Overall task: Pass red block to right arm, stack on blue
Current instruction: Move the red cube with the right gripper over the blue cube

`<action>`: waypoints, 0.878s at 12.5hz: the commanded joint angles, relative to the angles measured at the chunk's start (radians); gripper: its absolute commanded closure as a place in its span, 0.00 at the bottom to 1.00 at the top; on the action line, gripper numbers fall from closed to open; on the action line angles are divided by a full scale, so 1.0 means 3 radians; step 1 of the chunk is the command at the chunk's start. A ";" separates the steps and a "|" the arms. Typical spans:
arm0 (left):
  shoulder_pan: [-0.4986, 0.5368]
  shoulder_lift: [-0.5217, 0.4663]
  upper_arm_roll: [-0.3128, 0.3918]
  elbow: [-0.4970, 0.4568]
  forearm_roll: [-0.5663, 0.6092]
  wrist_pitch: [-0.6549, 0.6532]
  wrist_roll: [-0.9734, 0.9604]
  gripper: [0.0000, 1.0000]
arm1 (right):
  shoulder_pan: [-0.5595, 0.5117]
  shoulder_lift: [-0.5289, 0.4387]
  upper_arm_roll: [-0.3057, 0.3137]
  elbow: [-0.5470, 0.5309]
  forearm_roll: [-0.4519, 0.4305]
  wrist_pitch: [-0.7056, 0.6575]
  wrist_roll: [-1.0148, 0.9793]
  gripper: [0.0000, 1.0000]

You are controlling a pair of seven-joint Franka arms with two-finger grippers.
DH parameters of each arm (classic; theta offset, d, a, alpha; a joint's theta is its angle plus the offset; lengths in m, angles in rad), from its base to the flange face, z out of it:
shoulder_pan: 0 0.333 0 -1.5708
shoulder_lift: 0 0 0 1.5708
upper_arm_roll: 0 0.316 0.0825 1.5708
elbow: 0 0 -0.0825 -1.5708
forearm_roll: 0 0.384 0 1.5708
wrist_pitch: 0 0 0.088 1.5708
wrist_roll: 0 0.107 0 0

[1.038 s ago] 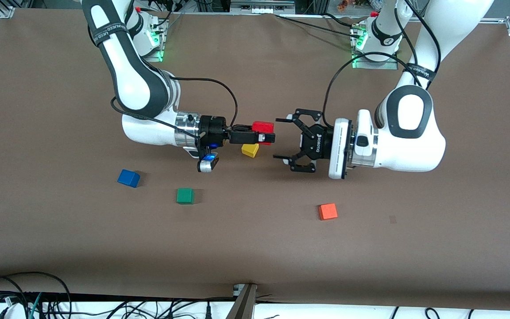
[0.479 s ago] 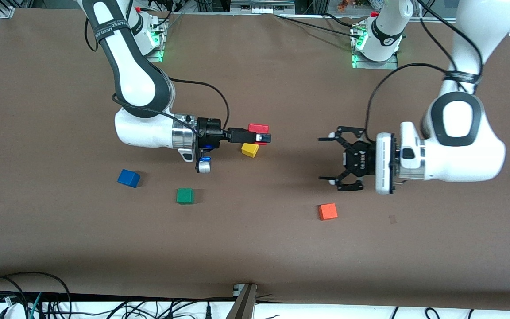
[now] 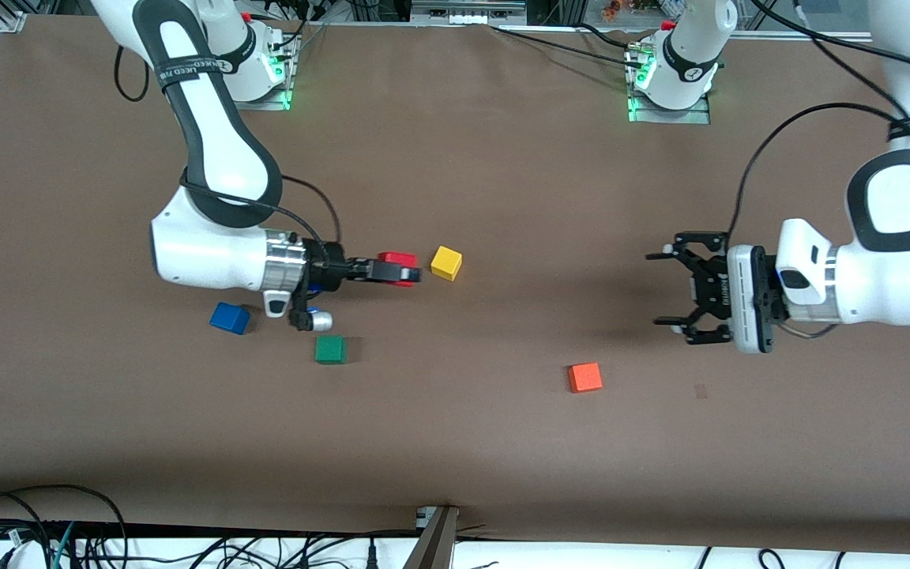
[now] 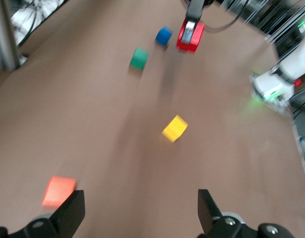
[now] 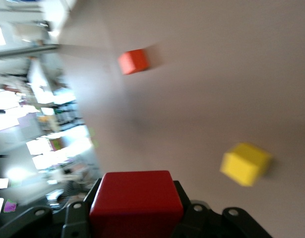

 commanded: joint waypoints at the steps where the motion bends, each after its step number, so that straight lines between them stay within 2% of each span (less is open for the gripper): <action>1: 0.0100 -0.0161 0.0009 0.0075 0.0602 -0.0146 -0.0313 0.00 | -0.0139 0.0049 0.0032 0.0019 -0.0616 -0.0106 0.0022 1.00; 2: 0.0111 -0.0268 0.0015 0.0075 0.0822 -0.0151 -0.0354 0.00 | -0.0129 0.0090 0.0032 0.0009 -0.0688 -0.0111 0.0012 1.00; 3: 0.0147 -0.0396 0.0025 0.0070 0.1042 -0.0166 -0.0405 0.00 | -0.0124 0.0146 0.0032 0.0004 -0.0942 -0.0106 0.0022 1.00; 5: 0.0152 -0.0636 0.0020 0.0064 0.1497 -0.0319 -0.0599 0.00 | -0.0129 0.0152 0.0022 0.0009 -0.1687 -0.0111 0.0027 1.00; 8: 0.0193 -0.0852 0.0025 0.0049 0.1809 -0.0544 -0.0865 0.00 | -0.0282 0.0157 -0.0019 0.0020 -0.2160 -0.0106 0.0012 1.00; 10: 0.0178 -0.0954 -0.0031 0.0054 0.2152 -0.0545 -0.1171 0.00 | -0.0303 0.0172 -0.0070 0.0014 -0.2915 -0.0106 -0.0090 1.00; 11: 0.0152 -0.0995 -0.0036 0.0054 0.2290 -0.0570 -0.1335 0.00 | -0.0343 0.0172 -0.0080 0.0004 -0.3096 -0.0106 -0.0243 1.00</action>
